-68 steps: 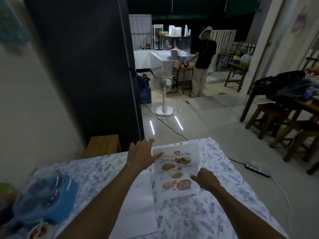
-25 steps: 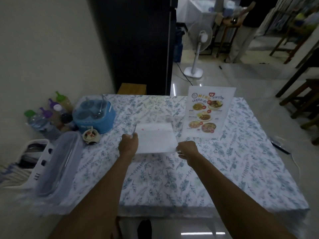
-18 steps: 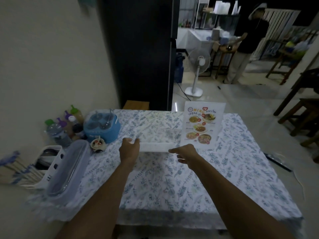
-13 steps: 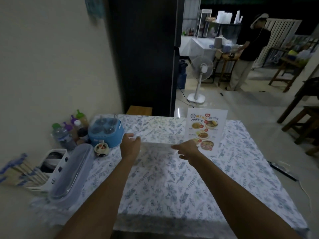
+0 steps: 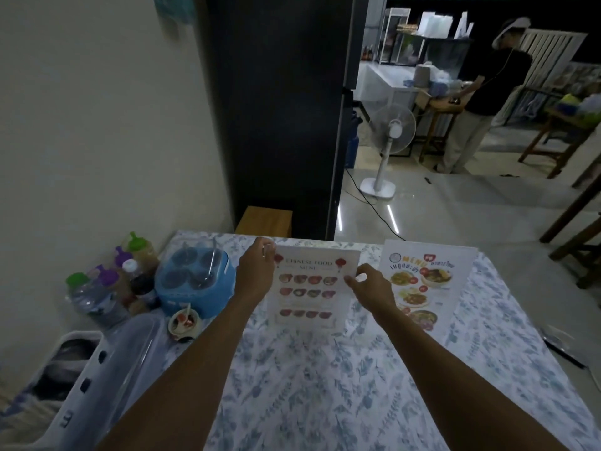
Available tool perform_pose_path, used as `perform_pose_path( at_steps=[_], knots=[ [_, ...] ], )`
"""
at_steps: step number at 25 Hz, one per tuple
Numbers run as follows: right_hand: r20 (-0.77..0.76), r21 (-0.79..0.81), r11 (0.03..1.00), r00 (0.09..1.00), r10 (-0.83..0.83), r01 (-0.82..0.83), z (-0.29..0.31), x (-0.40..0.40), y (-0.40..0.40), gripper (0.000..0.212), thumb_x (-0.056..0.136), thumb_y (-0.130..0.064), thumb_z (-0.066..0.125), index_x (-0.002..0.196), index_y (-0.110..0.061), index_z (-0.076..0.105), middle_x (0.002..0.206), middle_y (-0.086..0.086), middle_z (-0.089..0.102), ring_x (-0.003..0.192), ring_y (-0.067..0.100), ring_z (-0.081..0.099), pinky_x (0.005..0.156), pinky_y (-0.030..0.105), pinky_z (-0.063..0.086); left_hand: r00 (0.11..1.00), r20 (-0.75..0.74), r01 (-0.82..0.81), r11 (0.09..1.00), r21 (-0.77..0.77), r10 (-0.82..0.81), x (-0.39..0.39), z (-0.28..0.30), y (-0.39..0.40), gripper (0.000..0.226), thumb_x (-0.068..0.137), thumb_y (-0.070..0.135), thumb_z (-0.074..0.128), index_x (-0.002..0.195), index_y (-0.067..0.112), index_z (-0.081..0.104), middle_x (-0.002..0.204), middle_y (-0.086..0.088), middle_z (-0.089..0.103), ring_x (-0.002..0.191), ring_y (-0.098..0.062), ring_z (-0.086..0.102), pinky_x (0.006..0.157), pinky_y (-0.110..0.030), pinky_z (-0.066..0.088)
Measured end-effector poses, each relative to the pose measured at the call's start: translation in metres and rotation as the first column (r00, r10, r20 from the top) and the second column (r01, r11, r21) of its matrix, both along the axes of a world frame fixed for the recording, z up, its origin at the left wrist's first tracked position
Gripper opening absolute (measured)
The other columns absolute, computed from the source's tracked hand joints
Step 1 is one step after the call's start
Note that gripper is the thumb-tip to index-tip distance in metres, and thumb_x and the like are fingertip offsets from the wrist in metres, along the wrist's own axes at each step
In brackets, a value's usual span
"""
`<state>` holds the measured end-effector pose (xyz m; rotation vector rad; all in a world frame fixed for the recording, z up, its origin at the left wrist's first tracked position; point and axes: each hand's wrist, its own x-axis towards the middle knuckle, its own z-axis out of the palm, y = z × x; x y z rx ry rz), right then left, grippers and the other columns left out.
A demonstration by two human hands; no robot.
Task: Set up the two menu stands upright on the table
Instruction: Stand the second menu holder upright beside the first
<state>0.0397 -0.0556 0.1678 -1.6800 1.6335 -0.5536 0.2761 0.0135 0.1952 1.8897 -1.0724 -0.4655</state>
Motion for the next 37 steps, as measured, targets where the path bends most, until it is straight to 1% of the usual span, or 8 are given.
perform_pose_path(
  at_steps=[10,14,18,21,29,33,35,37],
  knots=[
    [0.130,0.148,0.988,0.991,0.029,-0.049,-0.015,-0.001,-0.023,0.031,0.093,-0.048,0.062,0.104,-0.019,0.064,0.104,0.006,0.071,0.090,0.028,0.070,0.076,0.049,0.061,0.993,0.048,0.116,0.986,-0.122,-0.111,0.011,-0.026,-0.018,0.035,0.103,0.040,0.042,0.135,0.028,0.048,0.120,0.013,0.058,0.095,0.005,0.054,0.076,-0.009,0.039],
    [0.039,0.090,0.995,0.998,0.046,-0.049,-0.021,0.004,-0.026,0.027,0.092,-0.051,0.061,0.100,-0.026,0.064,0.103,0.003,0.074,0.085,0.021,0.070,0.075,0.044,0.061,0.992,0.064,0.114,0.988,-0.108,-0.108,0.019,-0.036,-0.024,0.042,0.101,0.048,0.043,0.141,0.039,0.037,0.129,0.005,0.060,0.109,-0.011,0.059,0.089,-0.031,0.052],
    [-0.100,-0.044,0.999,0.995,-0.026,0.022,-0.031,0.014,-0.018,0.038,0.095,-0.051,0.056,0.113,-0.020,0.068,0.106,0.003,0.076,0.085,0.017,0.067,0.073,0.032,0.053,0.999,0.028,0.050,0.991,-0.123,-0.046,0.015,-0.037,-0.026,0.065,0.098,0.045,0.049,0.151,0.035,0.013,0.106,0.004,0.062,0.088,-0.012,0.064,0.065,-0.020,0.048],
    [-0.098,-0.042,0.999,0.995,-0.036,0.032,-0.042,0.017,-0.013,0.037,0.097,-0.042,0.056,0.111,-0.011,0.070,0.106,0.008,0.075,0.095,0.025,0.069,0.075,0.033,0.052,0.999,-0.032,-0.012,0.994,-0.112,0.009,0.009,-0.042,-0.031,0.060,0.098,0.043,0.050,0.149,0.030,0.021,0.109,0.000,0.064,0.089,-0.016,0.065,0.063,-0.020,0.047],
    [-0.138,-0.060,0.998,0.990,0.023,-0.031,-0.046,0.000,-0.012,0.031,0.097,-0.028,0.055,0.086,-0.008,0.075,0.087,0.007,0.076,0.082,0.024,0.070,0.076,0.035,0.054,0.997,0.058,-0.047,0.991,-0.123,0.054,-0.005,-0.033,-0.024,0.054,0.096,0.033,0.057,0.142,0.028,0.029,0.137,-0.009,0.046,0.117,-0.024,0.054,0.086,-0.040,0.055],
    [-0.162,-0.052,0.997,0.986,0.049,-0.058,-0.044,-0.011,-0.008,0.040,0.092,-0.031,0.054,0.054,-0.031,0.042,0.056,-0.010,0.050,0.056,0.010,0.049,0.059,0.029,0.044,0.974,0.128,-0.178,0.981,-0.080,0.187,-0.026,-0.019,-0.016,0.061,0.092,0.027,0.064,0.143,0.015,0.033,0.139,-0.014,0.040,0.124,-0.030,0.046,0.089,-0.042,0.048],
    [-0.143,-0.044,0.997,0.988,0.052,-0.059,-0.039,-0.022,-0.005,0.026,0.089,-0.032,0.054,0.063,-0.032,0.054,0.063,-0.012,0.055,0.064,0.013,0.057,0.061,0.027,0.043,0.965,0.137,-0.216,0.973,-0.080,0.225,-0.040,-0.015,-0.008,0.065,0.090,0.028,0.067,0.142,0.013,0.033,0.137,-0.016,0.041,0.124,-0.031,0.044,0.088,-0.043,0.047],
    [-0.100,-0.034,0.998,0.994,0.045,-0.049,-0.034,-0.038,0.001,0.015,0.090,-0.033,0.057,0.090,-0.026,0.071,0.086,-0.007,0.070,0.084,0.017,0.067,0.072,0.029,0.049,0.964,0.118,-0.230,0.970,-0.078,0.238,-0.056,-0.014,-0.002,0.067,0.088,0.029,0.069,0.142,0.013,0.032,0.137,-0.015,0.041,0.124,-0.031,0.043,0.090,-0.043,0.047]
  ],
)
